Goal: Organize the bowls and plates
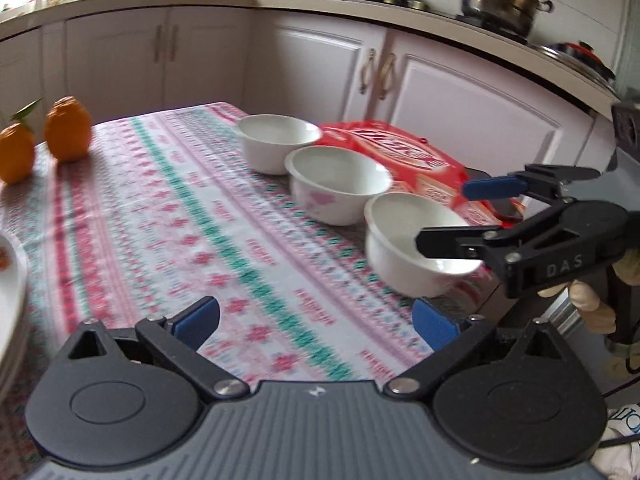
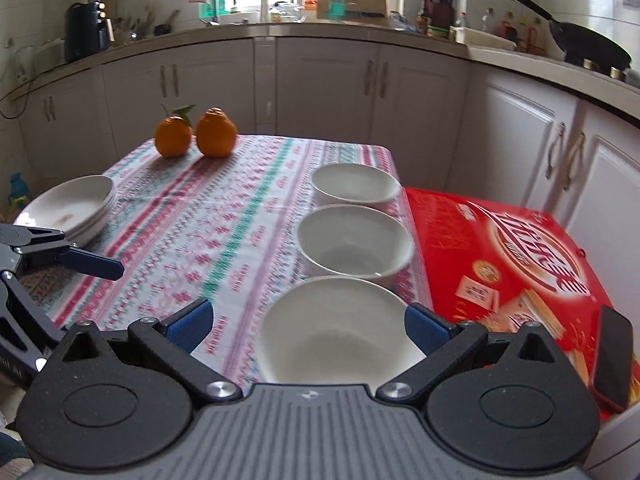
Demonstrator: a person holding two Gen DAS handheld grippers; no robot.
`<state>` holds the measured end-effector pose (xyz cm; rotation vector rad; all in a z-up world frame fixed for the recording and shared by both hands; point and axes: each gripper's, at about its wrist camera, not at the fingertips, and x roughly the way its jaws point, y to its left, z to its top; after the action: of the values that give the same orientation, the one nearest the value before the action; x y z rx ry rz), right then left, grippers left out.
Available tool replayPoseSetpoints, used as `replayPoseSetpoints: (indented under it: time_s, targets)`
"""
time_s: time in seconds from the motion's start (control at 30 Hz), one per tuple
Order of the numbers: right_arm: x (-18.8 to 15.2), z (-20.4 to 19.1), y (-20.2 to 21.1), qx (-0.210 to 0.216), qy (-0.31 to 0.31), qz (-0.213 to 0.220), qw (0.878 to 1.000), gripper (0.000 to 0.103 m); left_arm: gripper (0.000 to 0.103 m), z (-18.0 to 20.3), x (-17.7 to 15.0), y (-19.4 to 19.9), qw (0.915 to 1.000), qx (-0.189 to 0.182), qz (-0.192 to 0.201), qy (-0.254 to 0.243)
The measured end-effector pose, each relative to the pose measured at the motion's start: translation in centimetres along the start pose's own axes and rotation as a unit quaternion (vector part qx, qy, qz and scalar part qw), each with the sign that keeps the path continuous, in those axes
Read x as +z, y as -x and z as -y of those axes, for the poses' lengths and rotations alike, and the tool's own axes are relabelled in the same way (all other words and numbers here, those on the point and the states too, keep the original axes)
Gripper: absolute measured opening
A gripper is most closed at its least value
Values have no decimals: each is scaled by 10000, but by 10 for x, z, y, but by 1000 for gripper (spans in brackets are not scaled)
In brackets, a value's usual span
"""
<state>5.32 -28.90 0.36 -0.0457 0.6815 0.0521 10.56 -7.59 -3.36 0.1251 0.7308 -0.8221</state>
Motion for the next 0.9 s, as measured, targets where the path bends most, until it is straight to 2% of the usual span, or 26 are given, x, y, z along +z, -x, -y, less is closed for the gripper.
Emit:
replayPoseSetpoints:
  time_s: [0.2, 0.37, 0.6, 0.73, 0.8, 0.9]
  targets:
    - [-3, 29, -1, -39, -296, -119, 9995, 103, 102, 38, 5, -23, 9975, -183, 7, -678]
    - [-9, 49, -9, -13, -525, -306, 9981, 103, 102, 56, 8, -38, 9948, -369, -71, -947]
    - [-10, 63, -20, 413, -844, -494, 9943, 99, 102, 77, 8, -49, 9902, -271, 54, -1367]
    - [-8, 69, -30, 532, -906, -639, 9924, 86, 101, 84, 7, -57, 9885, -206, 64, -1495]
    - [-7, 71, -33, 611, -923, -686, 9915, 83, 99, 85, 8, -59, 9887, -216, 79, -1482]
    - [-5, 73, -36, 759, -924, -742, 9901, 76, 92, 84, 8, -60, 9885, -200, 117, -1497]
